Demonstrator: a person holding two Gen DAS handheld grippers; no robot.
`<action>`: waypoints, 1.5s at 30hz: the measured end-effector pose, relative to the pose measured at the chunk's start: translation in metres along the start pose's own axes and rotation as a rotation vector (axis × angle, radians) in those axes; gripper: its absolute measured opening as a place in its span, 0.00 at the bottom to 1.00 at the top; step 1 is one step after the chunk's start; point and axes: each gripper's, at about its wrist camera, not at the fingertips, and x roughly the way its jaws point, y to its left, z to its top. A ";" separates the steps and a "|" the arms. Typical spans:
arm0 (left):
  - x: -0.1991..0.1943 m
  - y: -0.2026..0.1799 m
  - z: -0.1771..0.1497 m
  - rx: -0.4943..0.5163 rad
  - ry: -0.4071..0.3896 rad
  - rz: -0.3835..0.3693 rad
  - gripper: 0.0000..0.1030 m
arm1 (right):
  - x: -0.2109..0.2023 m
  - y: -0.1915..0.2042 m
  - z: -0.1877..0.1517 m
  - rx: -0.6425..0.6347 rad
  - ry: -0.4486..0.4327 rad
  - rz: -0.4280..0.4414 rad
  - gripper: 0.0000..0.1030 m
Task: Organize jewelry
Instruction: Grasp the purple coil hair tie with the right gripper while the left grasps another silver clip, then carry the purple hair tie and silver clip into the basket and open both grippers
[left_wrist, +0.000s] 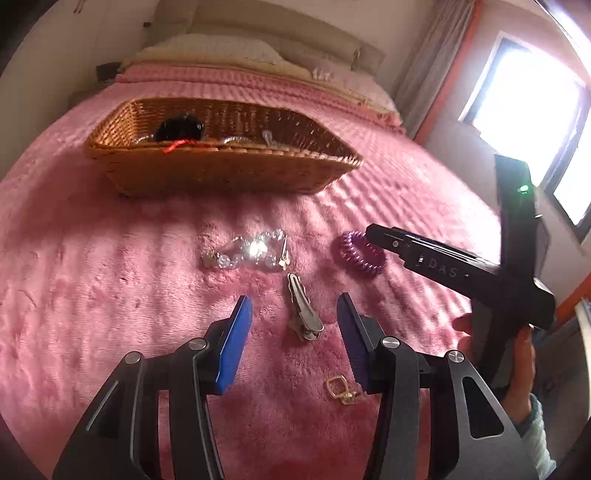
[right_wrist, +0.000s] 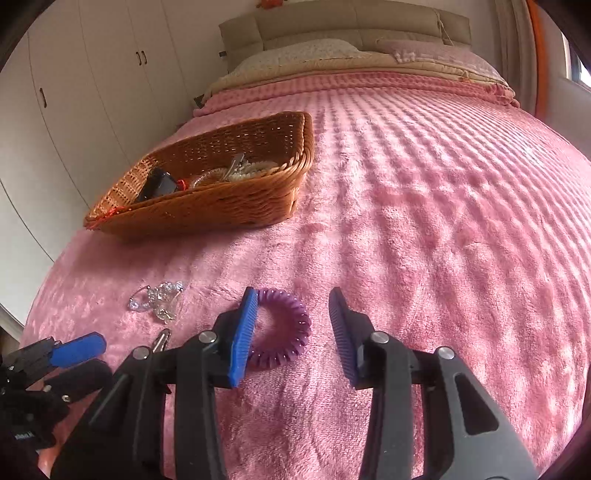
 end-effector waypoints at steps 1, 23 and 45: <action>0.003 -0.003 -0.001 0.001 0.007 0.000 0.45 | 0.003 0.001 -0.002 -0.008 0.006 -0.004 0.36; 0.011 0.005 -0.006 -0.077 -0.031 0.104 0.21 | 0.012 0.026 -0.012 -0.120 0.033 -0.081 0.11; -0.086 0.050 0.060 -0.038 -0.259 0.119 0.21 | -0.059 0.067 0.034 -0.163 -0.191 -0.001 0.09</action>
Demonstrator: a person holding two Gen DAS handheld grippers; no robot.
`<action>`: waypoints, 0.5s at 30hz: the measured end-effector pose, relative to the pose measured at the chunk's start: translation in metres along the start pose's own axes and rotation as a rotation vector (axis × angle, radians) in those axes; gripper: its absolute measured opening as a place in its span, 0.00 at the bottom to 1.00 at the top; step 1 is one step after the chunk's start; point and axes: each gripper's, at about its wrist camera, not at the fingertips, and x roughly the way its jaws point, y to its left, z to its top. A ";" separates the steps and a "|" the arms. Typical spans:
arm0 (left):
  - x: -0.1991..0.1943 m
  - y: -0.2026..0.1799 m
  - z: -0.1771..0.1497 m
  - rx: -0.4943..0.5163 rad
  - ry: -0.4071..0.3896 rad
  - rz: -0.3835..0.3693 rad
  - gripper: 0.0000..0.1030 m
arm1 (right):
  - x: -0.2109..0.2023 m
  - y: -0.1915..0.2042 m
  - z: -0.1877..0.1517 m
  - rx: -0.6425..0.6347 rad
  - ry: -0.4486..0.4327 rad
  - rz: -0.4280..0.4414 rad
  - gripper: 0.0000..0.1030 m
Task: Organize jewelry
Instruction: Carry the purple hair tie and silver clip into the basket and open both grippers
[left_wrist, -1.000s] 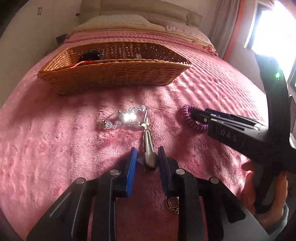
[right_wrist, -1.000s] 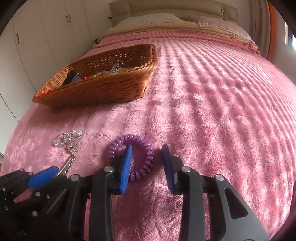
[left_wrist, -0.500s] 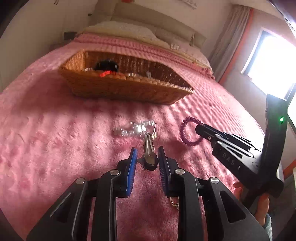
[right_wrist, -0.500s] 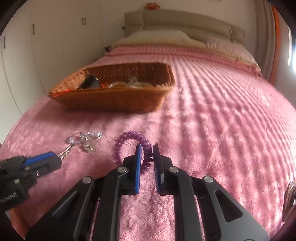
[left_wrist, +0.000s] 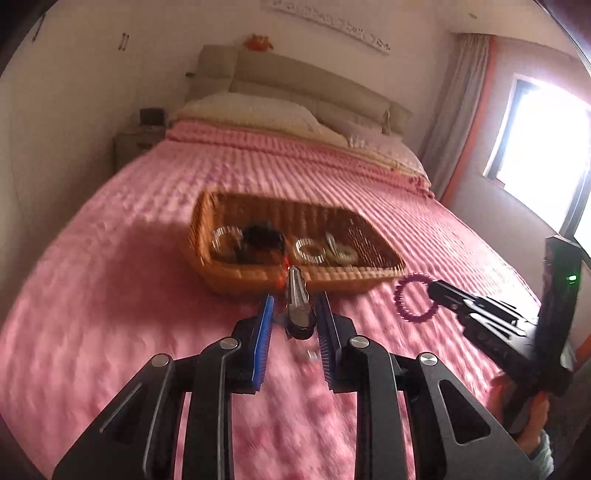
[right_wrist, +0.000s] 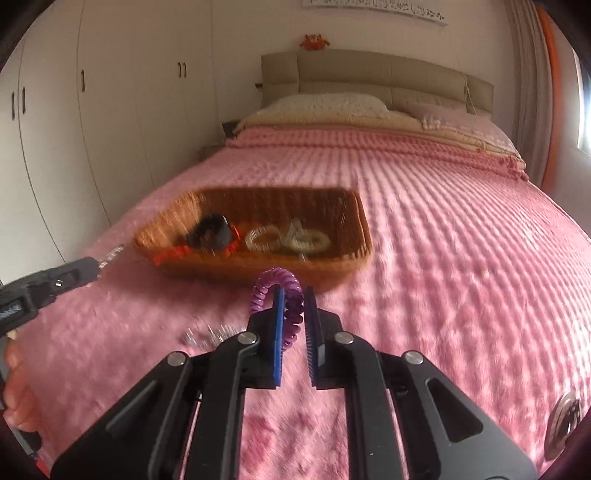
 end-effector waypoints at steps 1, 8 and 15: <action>0.002 0.000 0.007 0.002 -0.008 0.003 0.21 | -0.002 0.002 0.006 0.001 -0.011 0.001 0.09; 0.038 0.014 0.056 0.010 -0.039 0.002 0.21 | 0.023 0.015 0.071 0.007 -0.055 0.006 0.09; 0.104 0.034 0.074 0.006 0.017 0.011 0.21 | 0.105 0.020 0.101 0.047 0.049 0.000 0.09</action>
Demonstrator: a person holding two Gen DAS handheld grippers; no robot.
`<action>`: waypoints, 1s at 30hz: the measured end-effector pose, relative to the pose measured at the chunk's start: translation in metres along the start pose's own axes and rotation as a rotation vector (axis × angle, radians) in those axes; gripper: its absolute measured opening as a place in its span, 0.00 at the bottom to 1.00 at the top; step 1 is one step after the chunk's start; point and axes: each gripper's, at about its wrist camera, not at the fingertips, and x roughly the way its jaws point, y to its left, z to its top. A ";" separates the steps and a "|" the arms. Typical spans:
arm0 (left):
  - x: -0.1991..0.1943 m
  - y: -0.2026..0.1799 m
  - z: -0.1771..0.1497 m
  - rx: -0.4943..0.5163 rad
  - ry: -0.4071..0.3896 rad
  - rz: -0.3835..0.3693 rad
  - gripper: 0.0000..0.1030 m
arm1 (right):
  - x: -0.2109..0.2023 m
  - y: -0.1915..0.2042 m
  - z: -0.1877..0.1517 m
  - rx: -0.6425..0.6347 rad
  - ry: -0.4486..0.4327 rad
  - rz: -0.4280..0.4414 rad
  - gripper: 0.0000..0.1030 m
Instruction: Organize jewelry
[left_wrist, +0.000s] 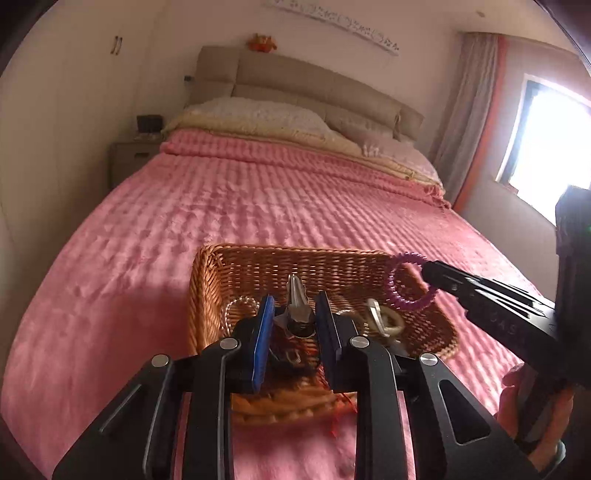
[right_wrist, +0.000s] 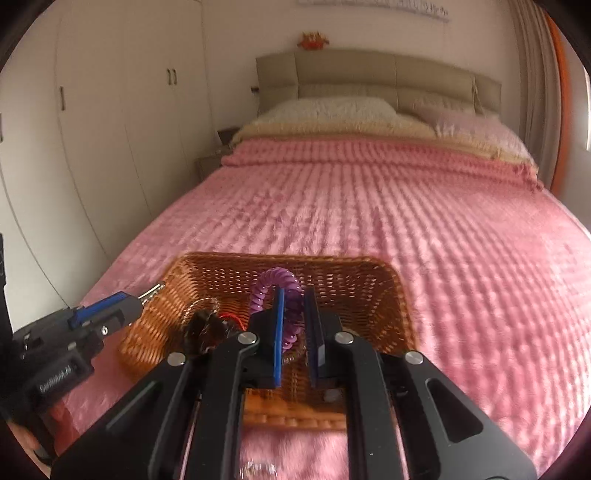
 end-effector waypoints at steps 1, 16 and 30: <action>0.008 0.002 -0.001 0.001 0.012 0.002 0.21 | 0.009 -0.001 0.000 0.008 0.018 0.000 0.08; 0.026 0.009 -0.014 0.001 0.056 0.002 0.36 | 0.068 -0.031 -0.018 0.125 0.162 0.003 0.14; -0.090 -0.006 -0.040 -0.031 -0.029 -0.075 0.45 | -0.063 -0.004 -0.049 0.058 0.077 0.053 0.30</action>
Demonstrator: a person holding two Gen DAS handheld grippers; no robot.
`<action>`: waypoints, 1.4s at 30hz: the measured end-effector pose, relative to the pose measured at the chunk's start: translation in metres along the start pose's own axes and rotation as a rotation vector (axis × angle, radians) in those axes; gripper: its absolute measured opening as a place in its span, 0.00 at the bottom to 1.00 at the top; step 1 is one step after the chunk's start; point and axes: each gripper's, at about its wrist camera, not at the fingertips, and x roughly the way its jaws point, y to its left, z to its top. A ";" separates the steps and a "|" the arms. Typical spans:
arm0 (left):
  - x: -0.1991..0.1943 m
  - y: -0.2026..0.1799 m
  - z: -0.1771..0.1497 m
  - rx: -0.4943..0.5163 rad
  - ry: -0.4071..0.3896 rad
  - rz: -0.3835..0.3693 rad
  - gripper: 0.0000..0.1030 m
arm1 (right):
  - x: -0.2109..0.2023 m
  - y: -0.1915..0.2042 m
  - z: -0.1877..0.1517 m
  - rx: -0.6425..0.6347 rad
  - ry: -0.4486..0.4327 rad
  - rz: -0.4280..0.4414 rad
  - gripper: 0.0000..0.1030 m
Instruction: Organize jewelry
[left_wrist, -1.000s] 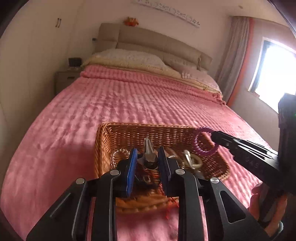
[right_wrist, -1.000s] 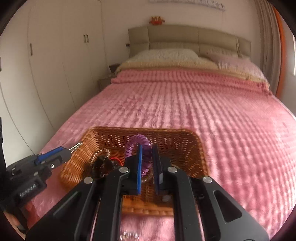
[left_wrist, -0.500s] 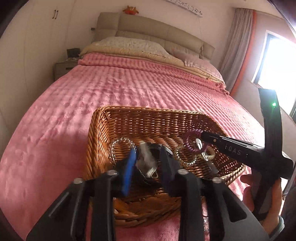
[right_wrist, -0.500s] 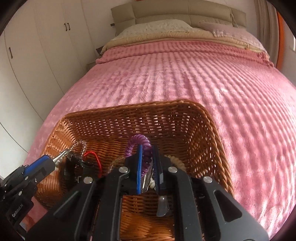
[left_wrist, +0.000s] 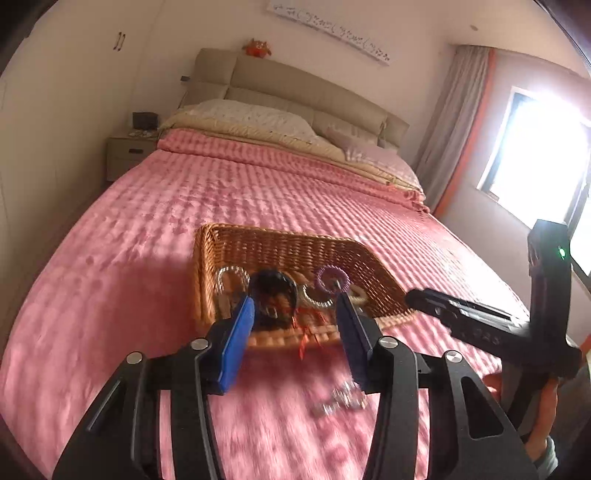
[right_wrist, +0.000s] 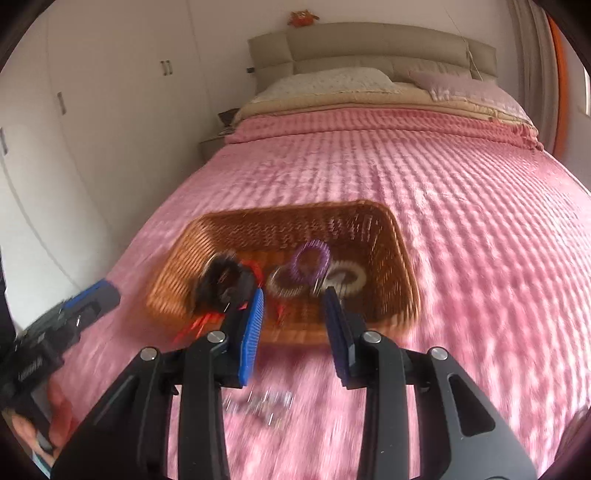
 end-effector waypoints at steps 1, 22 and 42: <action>-0.006 -0.001 -0.004 0.000 0.000 -0.003 0.45 | -0.010 0.004 -0.011 -0.011 0.004 -0.001 0.30; -0.025 -0.001 -0.106 -0.009 0.172 -0.034 0.44 | -0.027 0.030 -0.181 -0.115 0.188 -0.025 0.30; 0.080 -0.053 -0.078 0.228 0.330 -0.076 0.44 | -0.005 -0.034 -0.151 0.058 0.185 -0.079 0.14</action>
